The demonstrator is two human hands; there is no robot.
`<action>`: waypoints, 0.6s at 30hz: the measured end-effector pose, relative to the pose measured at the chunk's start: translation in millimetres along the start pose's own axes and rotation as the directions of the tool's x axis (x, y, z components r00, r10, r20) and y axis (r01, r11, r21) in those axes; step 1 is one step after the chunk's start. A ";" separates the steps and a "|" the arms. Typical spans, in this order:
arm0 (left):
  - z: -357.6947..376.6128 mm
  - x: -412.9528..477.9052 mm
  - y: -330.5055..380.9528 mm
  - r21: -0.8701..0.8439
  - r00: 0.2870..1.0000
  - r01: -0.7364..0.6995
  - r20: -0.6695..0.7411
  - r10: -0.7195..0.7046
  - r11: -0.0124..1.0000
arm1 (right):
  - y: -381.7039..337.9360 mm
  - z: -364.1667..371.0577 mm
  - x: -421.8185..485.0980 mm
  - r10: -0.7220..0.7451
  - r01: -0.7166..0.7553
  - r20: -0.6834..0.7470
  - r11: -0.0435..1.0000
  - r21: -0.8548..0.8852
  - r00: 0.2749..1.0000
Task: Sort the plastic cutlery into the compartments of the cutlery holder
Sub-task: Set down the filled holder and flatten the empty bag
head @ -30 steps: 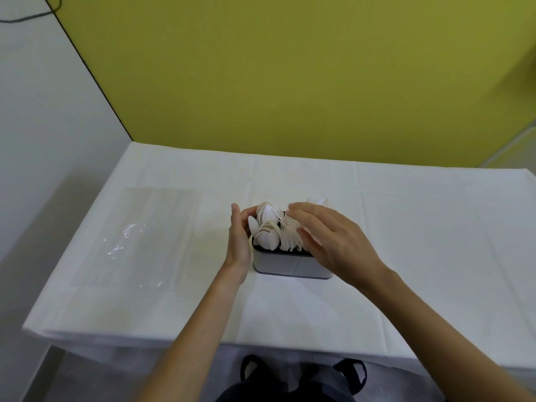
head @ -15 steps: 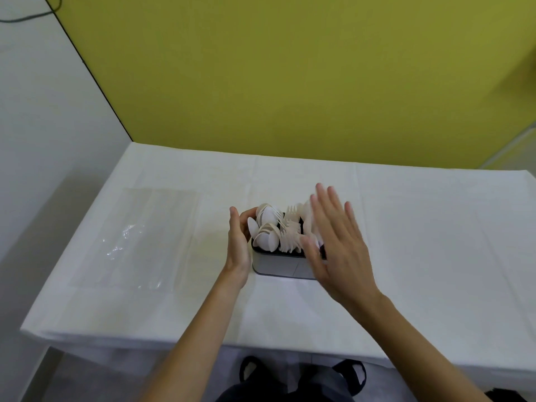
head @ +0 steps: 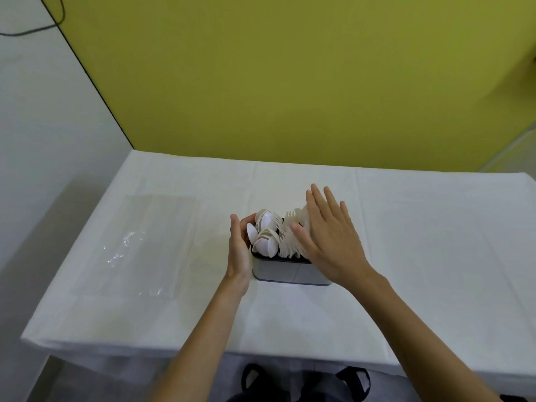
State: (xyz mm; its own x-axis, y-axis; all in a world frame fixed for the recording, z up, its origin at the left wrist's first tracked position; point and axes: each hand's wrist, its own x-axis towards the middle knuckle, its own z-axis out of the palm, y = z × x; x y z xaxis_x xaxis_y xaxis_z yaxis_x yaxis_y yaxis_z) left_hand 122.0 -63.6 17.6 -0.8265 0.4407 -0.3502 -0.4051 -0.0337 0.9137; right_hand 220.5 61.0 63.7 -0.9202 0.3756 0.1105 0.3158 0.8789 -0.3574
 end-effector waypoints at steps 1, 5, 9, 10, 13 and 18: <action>-0.5 -0.1 0.0 -0.005 1.000 0.004 0.004 -0.004 1.000 | 3.5 -4.1 -0.9 -0.008 0.004 0.020 0.987 0.159 1.000; -1.3 -5.6 -0.8 -0.033 0.999 -0.015 0.035 0.016 0.999 | 27.5 -8.3 -22.1 0.150 -0.020 -0.178 0.816 0.577 0.973; 4.2 -19.2 -14.7 -0.074 0.999 0.028 0.034 -0.025 0.997 | 48.6 22.7 -51.4 0.569 -0.296 0.013 0.408 0.864 0.822; 6.5 -20.9 -20.0 -0.066 0.999 0.035 0.008 -0.035 0.997 | 47.7 32.6 -55.1 0.604 -0.350 0.110 0.294 0.889 0.789; 12.8 -21.1 -28.5 -0.079 0.995 0.047 -0.088 -0.054 0.996 | 34.4 55.1 -56.9 0.591 -0.406 0.284 0.081 0.910 0.755; 18.8 -5.3 -26.8 -0.062 0.991 0.028 -0.129 -0.035 0.998 | 33.4 52.9 -27.5 0.576 -0.383 0.318 -0.010 0.924 0.753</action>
State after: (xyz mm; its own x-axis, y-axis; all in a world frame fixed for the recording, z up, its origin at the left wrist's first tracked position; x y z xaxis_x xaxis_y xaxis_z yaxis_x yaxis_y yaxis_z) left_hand 144.6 -48.2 -1.2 -0.8552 0.3220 -0.4061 -0.4512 -0.0770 0.8891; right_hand 244.1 64.5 -0.3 -0.5843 0.6956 -0.4180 0.1353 -0.4244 -0.8953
